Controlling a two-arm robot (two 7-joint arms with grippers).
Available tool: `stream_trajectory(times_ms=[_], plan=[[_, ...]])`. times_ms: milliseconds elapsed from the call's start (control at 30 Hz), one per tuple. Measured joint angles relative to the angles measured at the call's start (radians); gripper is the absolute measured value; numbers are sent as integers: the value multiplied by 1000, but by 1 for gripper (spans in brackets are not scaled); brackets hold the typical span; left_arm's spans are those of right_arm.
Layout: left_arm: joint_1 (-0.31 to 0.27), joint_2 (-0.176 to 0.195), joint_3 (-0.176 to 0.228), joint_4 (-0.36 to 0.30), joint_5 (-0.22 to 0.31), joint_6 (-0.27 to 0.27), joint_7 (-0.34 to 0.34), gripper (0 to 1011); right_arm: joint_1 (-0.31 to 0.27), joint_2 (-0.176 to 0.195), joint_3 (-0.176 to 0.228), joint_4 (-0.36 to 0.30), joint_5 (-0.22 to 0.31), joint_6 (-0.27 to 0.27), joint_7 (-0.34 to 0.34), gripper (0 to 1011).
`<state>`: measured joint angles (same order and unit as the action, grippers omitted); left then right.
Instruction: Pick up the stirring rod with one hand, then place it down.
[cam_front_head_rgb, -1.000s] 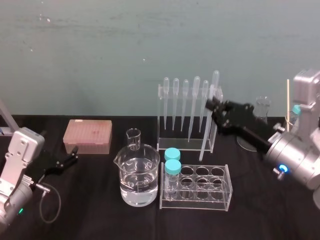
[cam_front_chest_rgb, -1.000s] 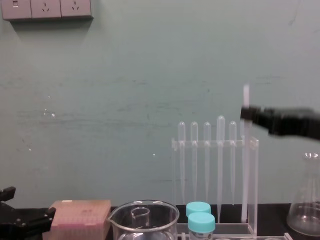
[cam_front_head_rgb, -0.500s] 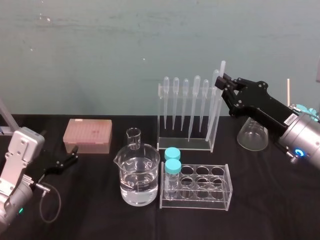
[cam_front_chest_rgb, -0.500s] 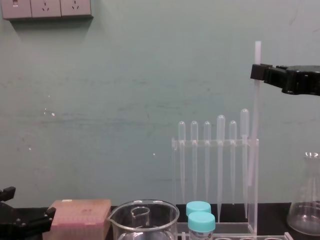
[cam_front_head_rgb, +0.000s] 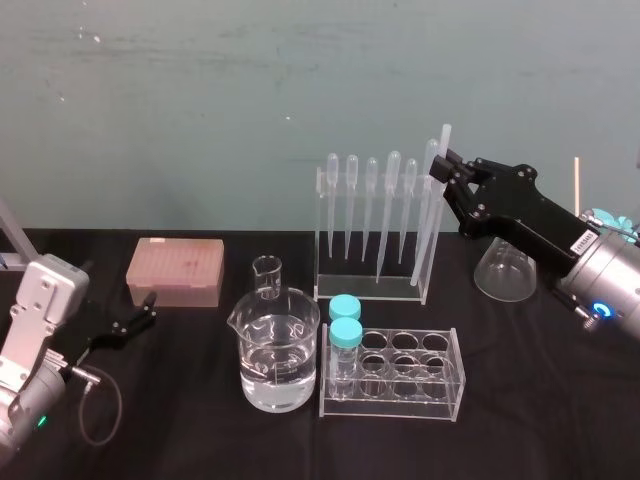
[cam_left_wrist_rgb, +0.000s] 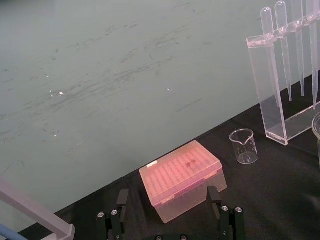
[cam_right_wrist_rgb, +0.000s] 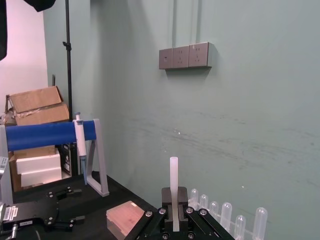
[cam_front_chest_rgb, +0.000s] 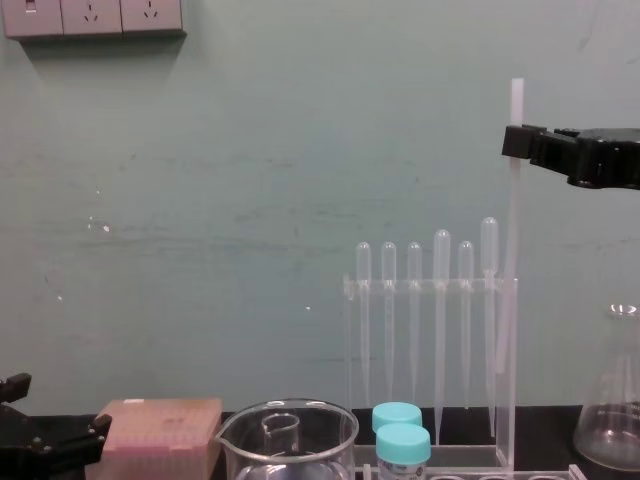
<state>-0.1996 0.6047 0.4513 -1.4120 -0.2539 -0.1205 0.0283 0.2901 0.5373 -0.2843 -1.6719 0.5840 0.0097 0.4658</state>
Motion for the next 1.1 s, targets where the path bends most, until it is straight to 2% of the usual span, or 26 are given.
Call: stream_trajectory(times_ms=[1100], plan=[[0, 0, 0, 0, 0, 0, 0, 1000, -34, 7, 9, -35, -5, -4, -17, 57]])
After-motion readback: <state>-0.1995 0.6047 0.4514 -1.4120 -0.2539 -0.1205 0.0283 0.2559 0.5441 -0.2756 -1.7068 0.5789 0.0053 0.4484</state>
